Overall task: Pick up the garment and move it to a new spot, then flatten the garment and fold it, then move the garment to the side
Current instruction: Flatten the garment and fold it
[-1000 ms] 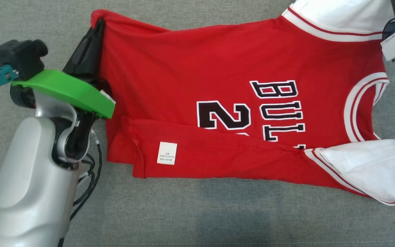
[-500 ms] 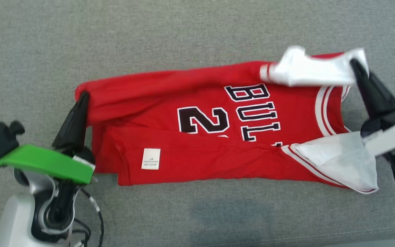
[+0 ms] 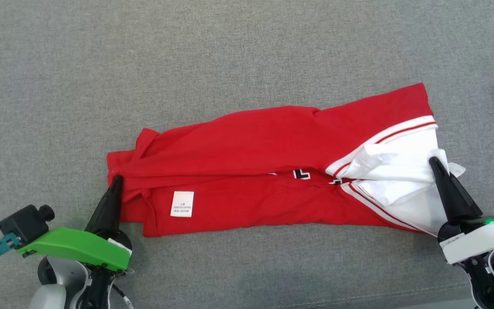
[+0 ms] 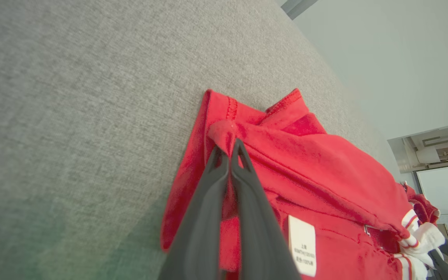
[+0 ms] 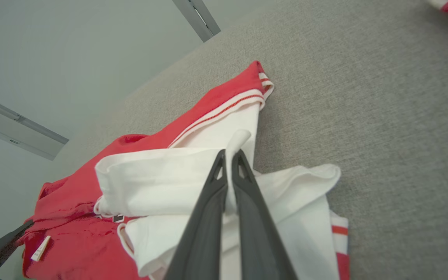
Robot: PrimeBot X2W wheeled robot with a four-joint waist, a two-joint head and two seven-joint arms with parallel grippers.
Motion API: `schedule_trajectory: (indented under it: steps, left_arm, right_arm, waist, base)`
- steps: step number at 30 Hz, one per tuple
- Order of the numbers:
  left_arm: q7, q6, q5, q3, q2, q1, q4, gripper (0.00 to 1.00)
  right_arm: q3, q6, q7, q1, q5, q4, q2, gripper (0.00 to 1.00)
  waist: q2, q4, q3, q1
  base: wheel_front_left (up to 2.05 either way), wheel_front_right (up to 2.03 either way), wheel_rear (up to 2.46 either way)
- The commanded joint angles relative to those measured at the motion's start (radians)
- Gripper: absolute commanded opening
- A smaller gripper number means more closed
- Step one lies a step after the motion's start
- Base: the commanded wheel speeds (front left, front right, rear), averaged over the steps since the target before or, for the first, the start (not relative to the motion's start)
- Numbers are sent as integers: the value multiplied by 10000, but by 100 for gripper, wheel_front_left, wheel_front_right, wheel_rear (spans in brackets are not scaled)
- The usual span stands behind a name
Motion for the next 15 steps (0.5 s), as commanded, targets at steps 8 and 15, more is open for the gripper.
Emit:
schedule_trajectory:
  steps: [8,15]
  left_arm:
    - [-2067,578,2663,-443,217,-337,593,100]
    - [-3473,978,4230,-560,153,-659,350,100]
  right_arm:
    - [-992,-6,-53,-55,-2011,467,907,100]
    - [-2720,-6,-54,-147,-4588,-299,2146,100]
  waist:
    - [0,-53,-319,1]
    - [0,-53,-696,1]
  base:
    - [0,0,0]
    - [0,0,0]
